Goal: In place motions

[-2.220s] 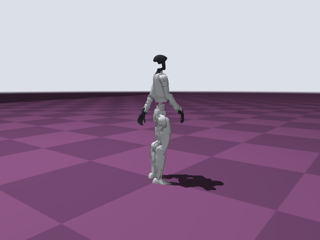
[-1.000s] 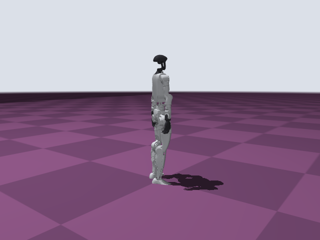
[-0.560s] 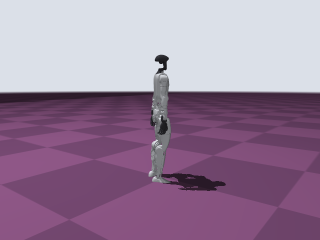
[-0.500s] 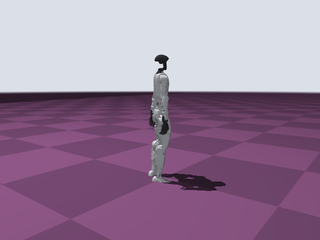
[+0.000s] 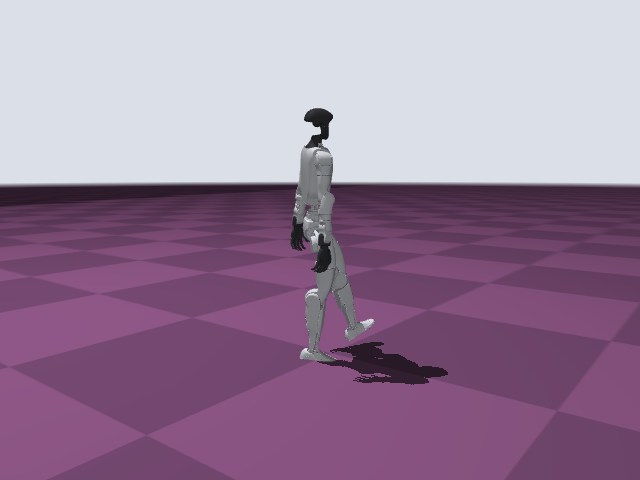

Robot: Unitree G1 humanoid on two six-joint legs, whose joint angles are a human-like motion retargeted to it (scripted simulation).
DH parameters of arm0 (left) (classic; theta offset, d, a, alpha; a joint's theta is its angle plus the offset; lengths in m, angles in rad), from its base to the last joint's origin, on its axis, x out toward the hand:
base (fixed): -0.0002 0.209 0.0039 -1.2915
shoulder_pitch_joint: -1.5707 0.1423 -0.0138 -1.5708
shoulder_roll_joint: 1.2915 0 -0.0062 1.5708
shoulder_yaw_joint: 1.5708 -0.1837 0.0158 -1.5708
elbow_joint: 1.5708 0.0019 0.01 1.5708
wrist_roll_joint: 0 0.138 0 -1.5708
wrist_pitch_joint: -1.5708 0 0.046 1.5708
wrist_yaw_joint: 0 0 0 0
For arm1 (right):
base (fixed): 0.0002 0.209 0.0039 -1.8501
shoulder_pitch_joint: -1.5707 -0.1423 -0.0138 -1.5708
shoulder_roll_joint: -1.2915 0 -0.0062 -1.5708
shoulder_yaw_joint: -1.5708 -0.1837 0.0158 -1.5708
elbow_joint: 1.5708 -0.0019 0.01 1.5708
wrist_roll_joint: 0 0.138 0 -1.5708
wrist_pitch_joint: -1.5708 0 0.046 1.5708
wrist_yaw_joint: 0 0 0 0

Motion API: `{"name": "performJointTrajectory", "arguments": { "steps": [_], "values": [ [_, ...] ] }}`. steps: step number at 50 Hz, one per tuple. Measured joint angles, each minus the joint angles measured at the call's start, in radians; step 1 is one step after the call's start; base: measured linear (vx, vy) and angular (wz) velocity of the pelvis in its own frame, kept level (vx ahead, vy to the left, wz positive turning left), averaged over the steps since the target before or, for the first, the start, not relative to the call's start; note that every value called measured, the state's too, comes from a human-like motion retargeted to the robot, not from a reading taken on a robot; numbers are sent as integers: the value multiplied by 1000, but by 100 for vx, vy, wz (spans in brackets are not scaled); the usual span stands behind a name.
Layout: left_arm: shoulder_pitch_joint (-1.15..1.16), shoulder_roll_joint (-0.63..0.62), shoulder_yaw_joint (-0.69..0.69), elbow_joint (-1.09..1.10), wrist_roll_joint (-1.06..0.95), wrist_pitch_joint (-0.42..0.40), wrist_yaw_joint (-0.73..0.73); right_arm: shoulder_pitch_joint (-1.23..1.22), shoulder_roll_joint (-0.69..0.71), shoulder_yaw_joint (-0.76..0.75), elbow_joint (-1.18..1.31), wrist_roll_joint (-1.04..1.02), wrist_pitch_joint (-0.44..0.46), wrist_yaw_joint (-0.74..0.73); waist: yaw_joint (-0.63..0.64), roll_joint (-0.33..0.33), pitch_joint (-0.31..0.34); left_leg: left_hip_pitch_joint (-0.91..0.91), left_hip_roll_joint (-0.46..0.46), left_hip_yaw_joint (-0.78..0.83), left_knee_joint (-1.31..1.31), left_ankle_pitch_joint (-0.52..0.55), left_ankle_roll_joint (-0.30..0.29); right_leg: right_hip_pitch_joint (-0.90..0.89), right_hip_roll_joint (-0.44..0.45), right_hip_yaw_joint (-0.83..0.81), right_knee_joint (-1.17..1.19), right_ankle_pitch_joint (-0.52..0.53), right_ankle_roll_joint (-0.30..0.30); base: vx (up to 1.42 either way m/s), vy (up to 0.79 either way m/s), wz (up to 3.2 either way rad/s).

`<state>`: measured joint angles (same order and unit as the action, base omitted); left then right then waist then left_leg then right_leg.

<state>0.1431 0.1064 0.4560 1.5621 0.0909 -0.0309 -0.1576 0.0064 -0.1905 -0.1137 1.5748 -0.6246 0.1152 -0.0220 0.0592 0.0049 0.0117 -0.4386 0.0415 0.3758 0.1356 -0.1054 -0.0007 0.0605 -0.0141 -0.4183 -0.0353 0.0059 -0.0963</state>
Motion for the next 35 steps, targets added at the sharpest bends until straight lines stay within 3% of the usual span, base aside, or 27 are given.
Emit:
{"name": "performJointTrajectory", "arguments": {
  "steps": [8, 15, 30, 35],
  "values": [
    [2, -8, 0, -12, -9, 0, -7, -5, 30, 26, -15, 3, 11, 22, 80, -26, 59, -213, 35, -51, -25, 1, 24, -3, -39, 51, 9, 14, -39, -6, 0, -33],
    [17, -17, -1, 5, 3, 2, -8, -6, 54, 50, -58, -7, -10, 58, 83, -26, 69, -247, 63, -23, -9, 0, 19, 3, -46, 52, 18, 8, -56, -1, 0, -3],
    [13, -6, -19, -12, 19, -26, 46, 9, 24, 6, -11, 7, -13, 40, -21, 0, -49, 20, 97, -57, 332, 86, -21, -37, -46, -55, 4, -13, -5, 6, 3, 40],
    [20, 0, -19, -23, 18, -29, 62, 27, 21, -4, -12, 9, -17, 29, -75, -10, -89, 189, 91, -69, 283, 142, -27, -48, -63, -93, 4, -26, 14, 10, 3, 44]
  ]
}}
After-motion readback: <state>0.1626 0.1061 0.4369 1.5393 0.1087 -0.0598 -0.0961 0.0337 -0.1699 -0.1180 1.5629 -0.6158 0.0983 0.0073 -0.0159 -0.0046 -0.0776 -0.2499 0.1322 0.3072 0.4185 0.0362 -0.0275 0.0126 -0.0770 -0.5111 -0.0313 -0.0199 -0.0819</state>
